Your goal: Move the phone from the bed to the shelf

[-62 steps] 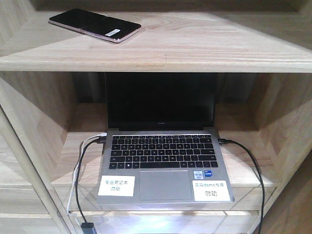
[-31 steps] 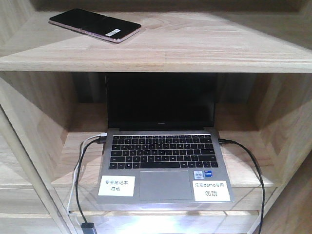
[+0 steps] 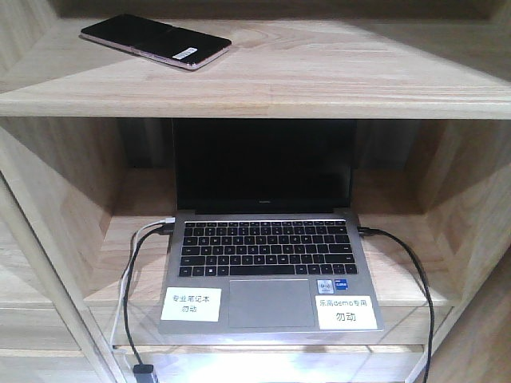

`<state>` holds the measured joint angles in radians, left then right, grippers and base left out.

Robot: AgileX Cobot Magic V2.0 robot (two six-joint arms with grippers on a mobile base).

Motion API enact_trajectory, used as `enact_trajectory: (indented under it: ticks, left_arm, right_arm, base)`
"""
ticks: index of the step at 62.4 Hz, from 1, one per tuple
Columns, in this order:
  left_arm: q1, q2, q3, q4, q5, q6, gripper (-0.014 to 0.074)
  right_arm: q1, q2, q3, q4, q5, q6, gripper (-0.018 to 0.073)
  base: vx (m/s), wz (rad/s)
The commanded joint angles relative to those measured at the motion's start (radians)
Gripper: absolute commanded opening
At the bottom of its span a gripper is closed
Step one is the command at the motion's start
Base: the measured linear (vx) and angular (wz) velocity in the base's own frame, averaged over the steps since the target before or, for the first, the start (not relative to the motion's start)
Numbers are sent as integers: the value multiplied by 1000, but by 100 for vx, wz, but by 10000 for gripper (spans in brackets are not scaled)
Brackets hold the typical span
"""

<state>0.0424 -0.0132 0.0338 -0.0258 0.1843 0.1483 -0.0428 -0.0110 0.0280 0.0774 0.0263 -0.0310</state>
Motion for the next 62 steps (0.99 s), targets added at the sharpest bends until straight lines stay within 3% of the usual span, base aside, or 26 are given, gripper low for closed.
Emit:
enact_trajectory:
  ticks: [1, 62]
  left_arm:
    - [-4, -13, -21, -9, -72, -6, 1]
    - [-4, -13, -21, -9, -72, -6, 1]
  right_arm:
    - [-7, -12, 4, -13, -85, -7, -6]
    - [-7, -12, 4, -13, -84, -7, -6]
  base:
    - [0, 0]
    - [0, 0]
